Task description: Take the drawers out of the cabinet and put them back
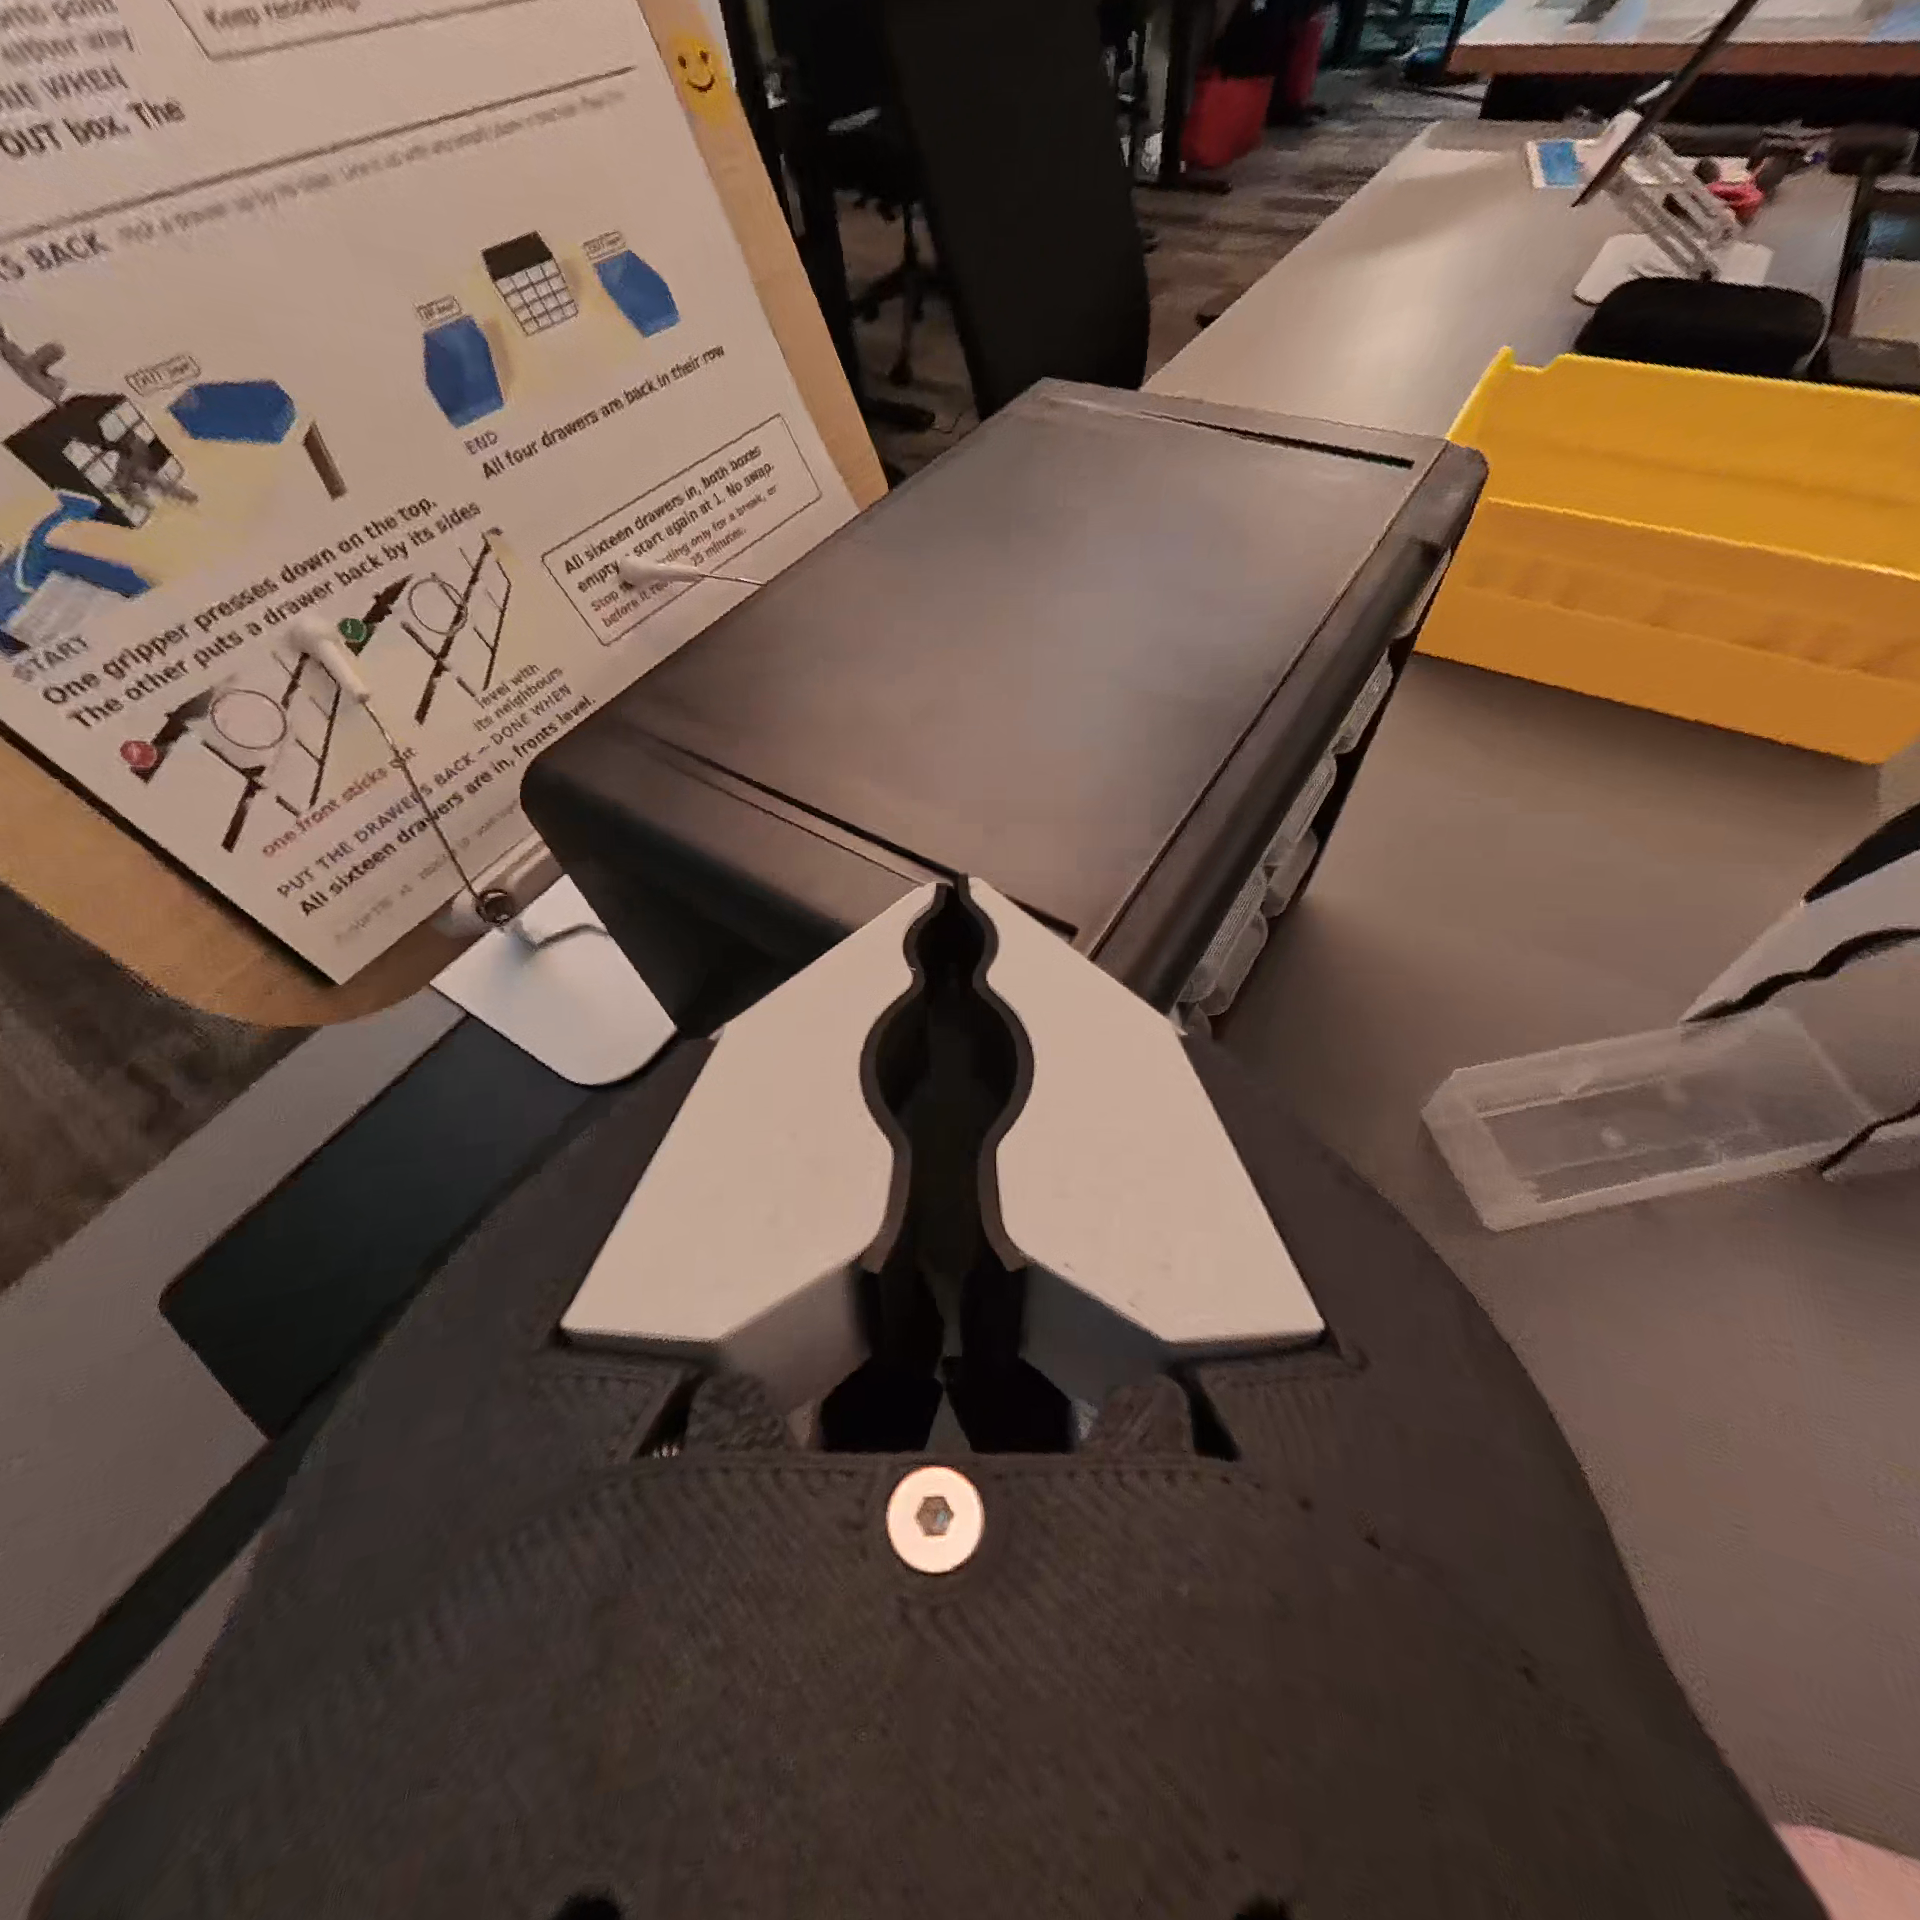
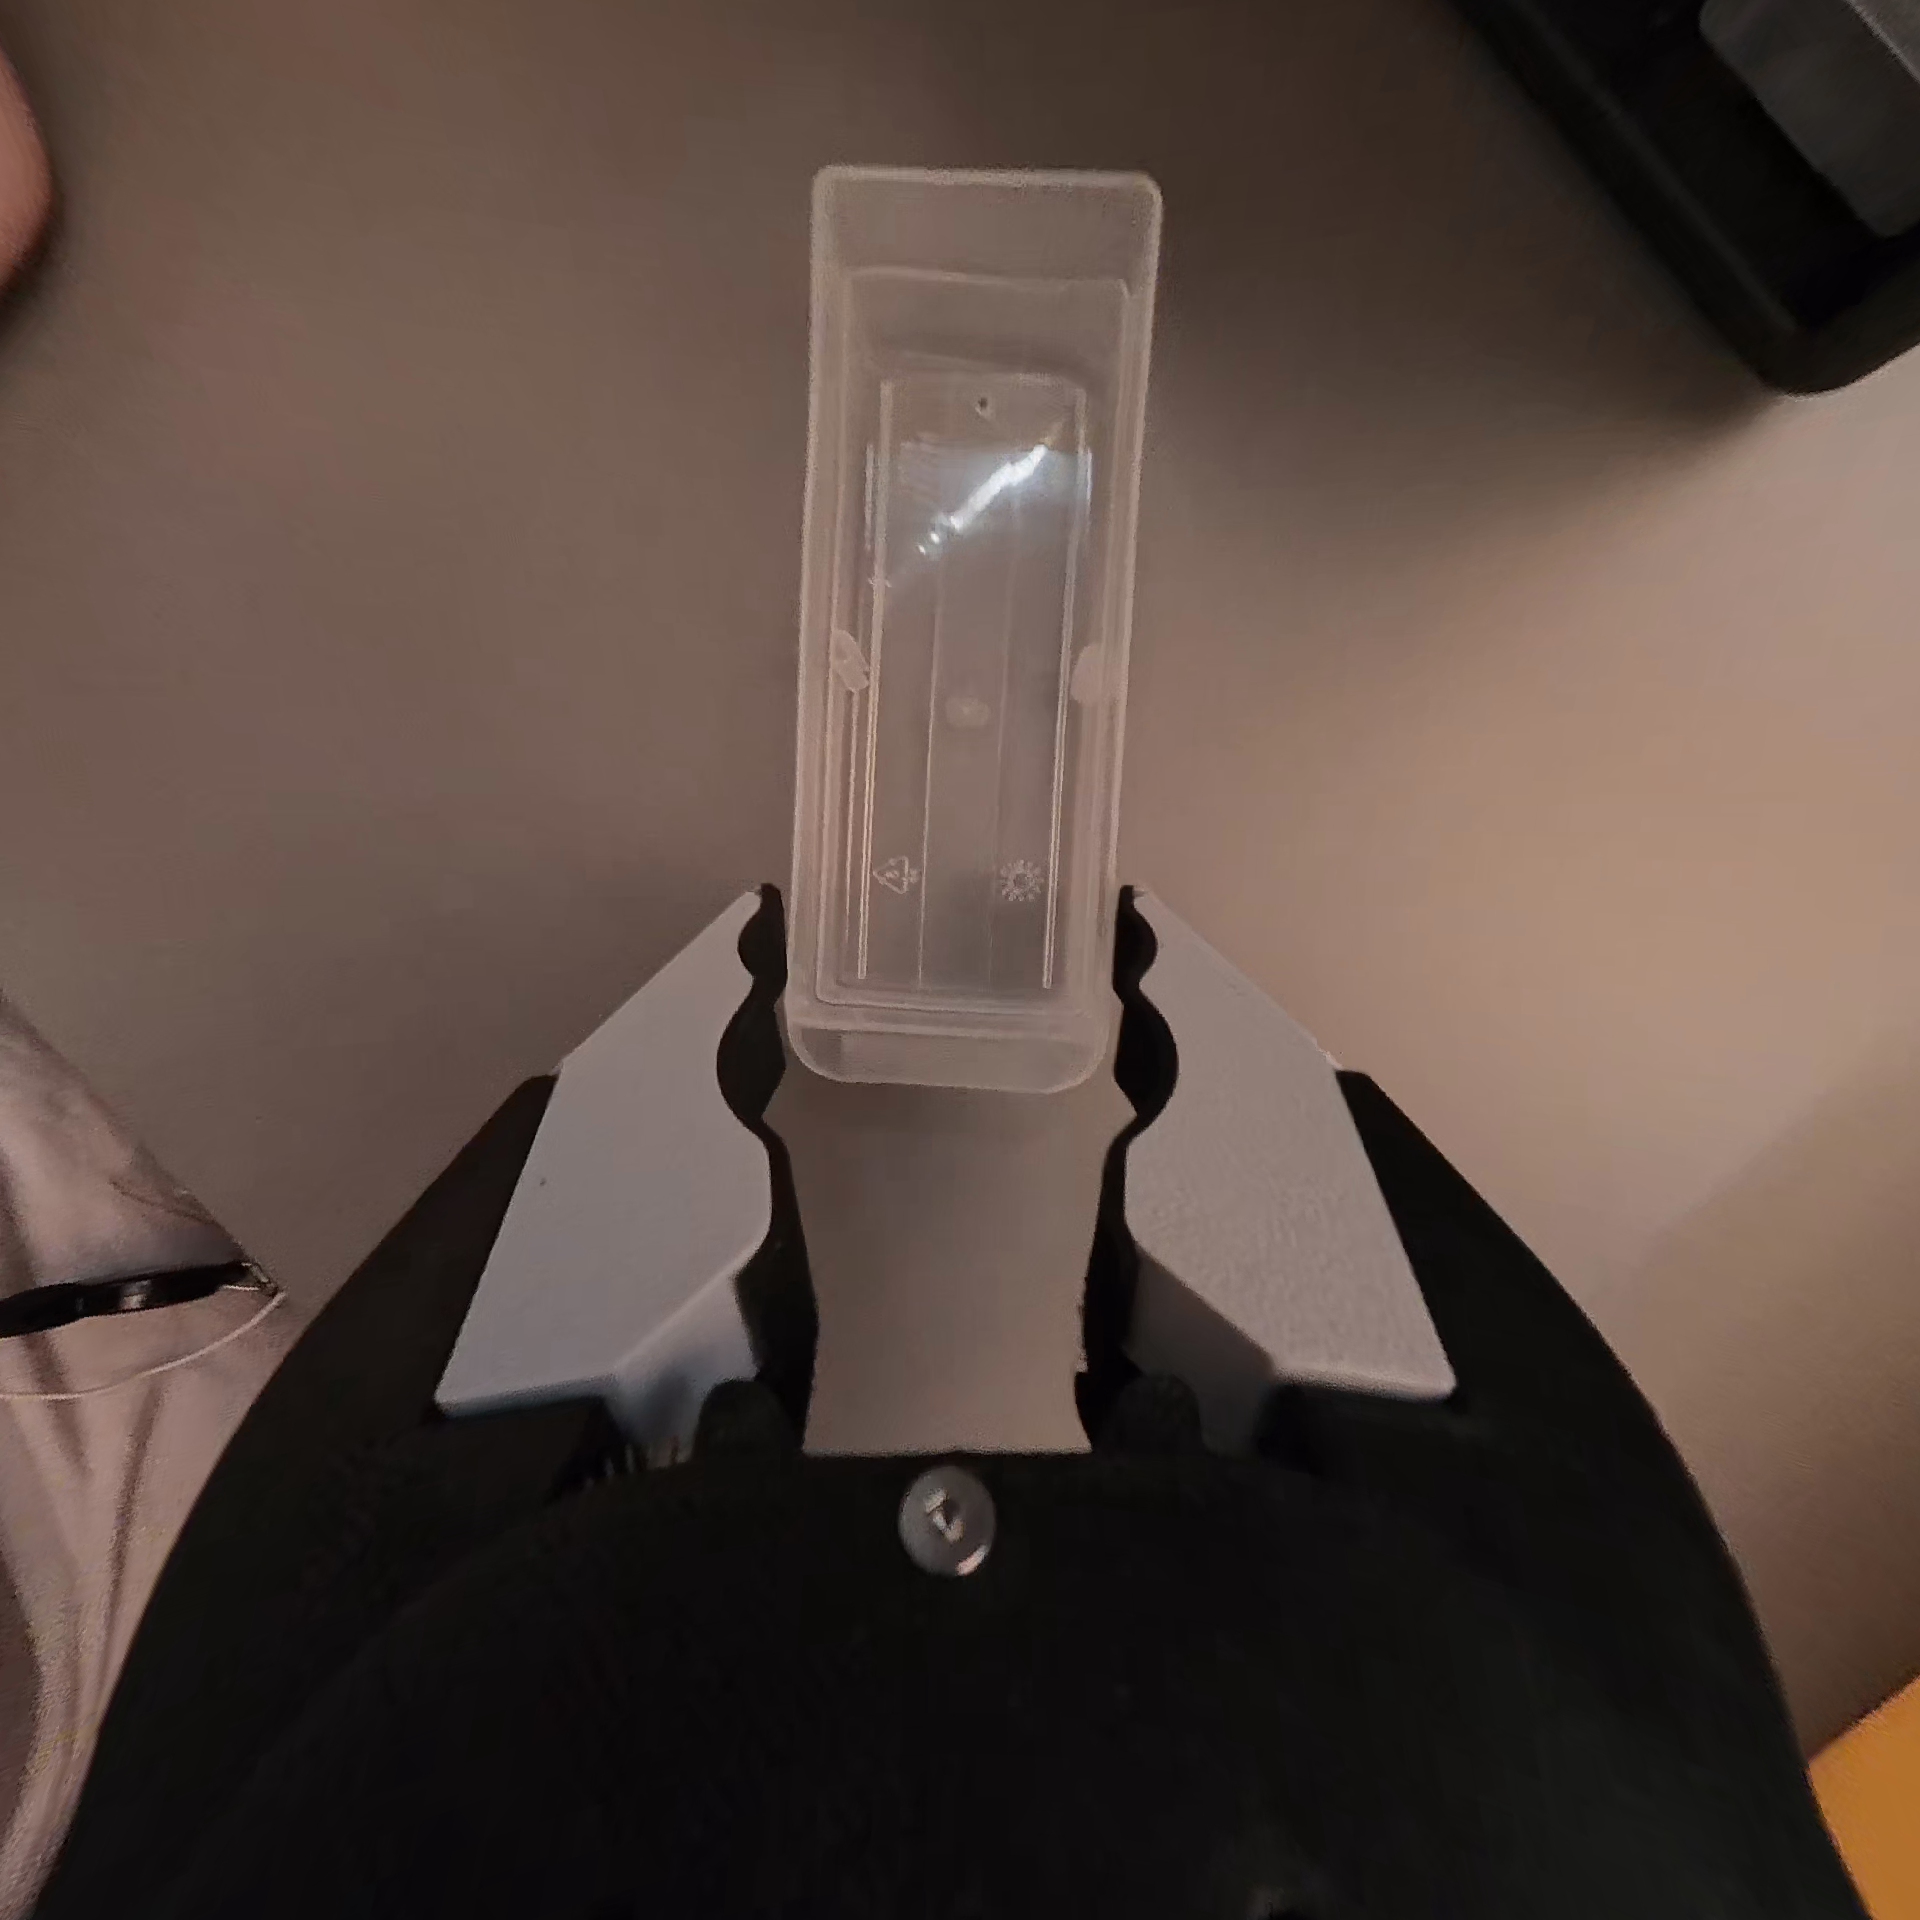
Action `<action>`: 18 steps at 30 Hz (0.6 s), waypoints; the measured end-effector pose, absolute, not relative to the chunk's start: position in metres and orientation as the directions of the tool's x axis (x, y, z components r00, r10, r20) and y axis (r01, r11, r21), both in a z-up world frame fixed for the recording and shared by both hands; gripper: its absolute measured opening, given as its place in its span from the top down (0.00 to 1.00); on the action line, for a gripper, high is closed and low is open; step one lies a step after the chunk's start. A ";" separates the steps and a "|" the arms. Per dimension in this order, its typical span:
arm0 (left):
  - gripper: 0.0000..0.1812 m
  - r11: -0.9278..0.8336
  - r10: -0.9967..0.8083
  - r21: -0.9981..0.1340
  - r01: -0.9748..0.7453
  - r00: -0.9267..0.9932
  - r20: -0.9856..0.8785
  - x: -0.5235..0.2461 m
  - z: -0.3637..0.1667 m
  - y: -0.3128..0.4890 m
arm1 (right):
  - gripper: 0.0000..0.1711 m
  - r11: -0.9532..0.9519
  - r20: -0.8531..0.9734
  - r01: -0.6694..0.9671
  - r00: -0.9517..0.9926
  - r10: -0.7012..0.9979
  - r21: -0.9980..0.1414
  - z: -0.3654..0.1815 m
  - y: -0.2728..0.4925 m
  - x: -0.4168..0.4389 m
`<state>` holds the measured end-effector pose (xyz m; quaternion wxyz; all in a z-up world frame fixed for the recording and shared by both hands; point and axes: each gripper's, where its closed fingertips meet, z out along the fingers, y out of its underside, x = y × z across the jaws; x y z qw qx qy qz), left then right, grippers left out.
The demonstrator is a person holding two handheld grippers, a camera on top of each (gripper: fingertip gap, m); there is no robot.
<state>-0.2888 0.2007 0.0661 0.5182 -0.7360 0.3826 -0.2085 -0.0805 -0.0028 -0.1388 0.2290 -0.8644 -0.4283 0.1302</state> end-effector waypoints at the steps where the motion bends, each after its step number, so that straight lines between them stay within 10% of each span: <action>1: 1.00 -0.167 -0.783 -0.924 -0.344 0.615 -0.088 -0.290 0.065 0.201 | 0.63 -0.532 -0.014 0.693 0.603 0.797 -0.487 -0.144 -0.004 -0.078; 18: 1.00 -0.183 -0.844 -0.975 -0.124 0.529 0.091 -0.290 0.066 0.208 | 0.63 -0.500 0.060 0.616 0.664 0.745 -0.609 -0.142 0.013 -0.095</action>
